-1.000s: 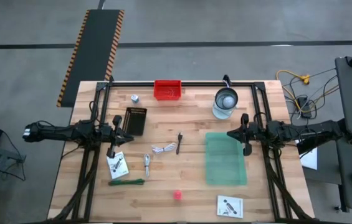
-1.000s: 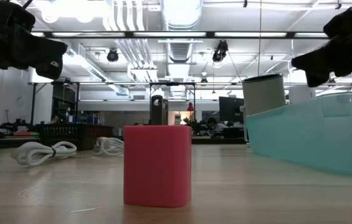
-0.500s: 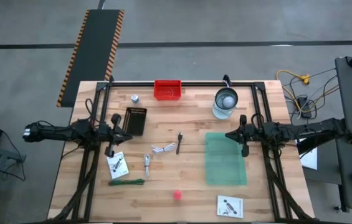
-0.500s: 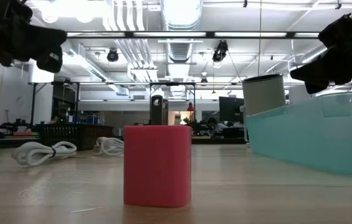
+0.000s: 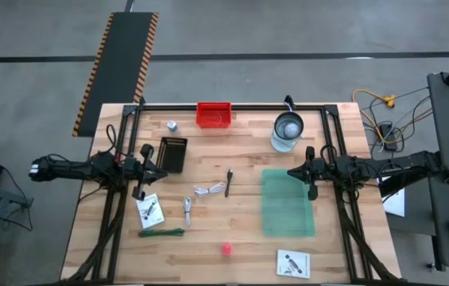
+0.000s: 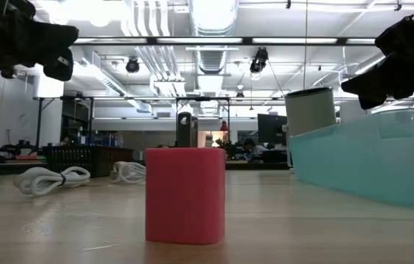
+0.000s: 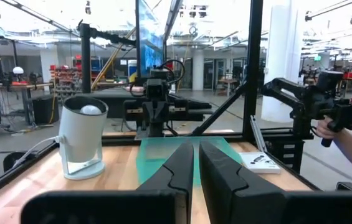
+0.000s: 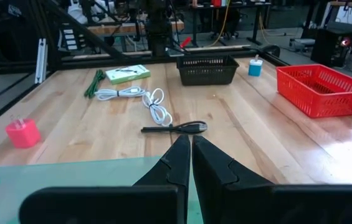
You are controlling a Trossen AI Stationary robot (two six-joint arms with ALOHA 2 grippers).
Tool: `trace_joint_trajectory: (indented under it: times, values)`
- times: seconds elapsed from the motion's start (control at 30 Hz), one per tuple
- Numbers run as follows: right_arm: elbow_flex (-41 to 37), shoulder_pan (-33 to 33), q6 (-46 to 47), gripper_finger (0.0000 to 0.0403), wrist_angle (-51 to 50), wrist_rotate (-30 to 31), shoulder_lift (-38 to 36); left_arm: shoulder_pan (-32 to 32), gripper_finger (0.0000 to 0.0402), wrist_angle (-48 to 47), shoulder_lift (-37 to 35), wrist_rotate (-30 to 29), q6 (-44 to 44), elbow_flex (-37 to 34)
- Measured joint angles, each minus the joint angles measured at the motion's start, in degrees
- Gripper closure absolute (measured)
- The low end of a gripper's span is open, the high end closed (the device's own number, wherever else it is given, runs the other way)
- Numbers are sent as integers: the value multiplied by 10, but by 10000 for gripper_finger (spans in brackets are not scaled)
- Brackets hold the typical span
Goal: Pick and place items into bin
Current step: Put the bottom card reader box into the red bin
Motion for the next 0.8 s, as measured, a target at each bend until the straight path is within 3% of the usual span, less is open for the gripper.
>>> trace_joint_trajectory:
  times: [0.27, 0.53, 0.8]
  values:
    - [0, 0, 13, 394, -3, 0, 0, 0, 391, 7, 1, 0, 0, 0]
    - [0, 0, -31, 394, 5, 0, 1, 0, 391, 5, 1, -2, 0, 0]
    - [0, 0, -46, 394, 85, 0, 1, 0, 391, 4, 7, -22, 5, 0]
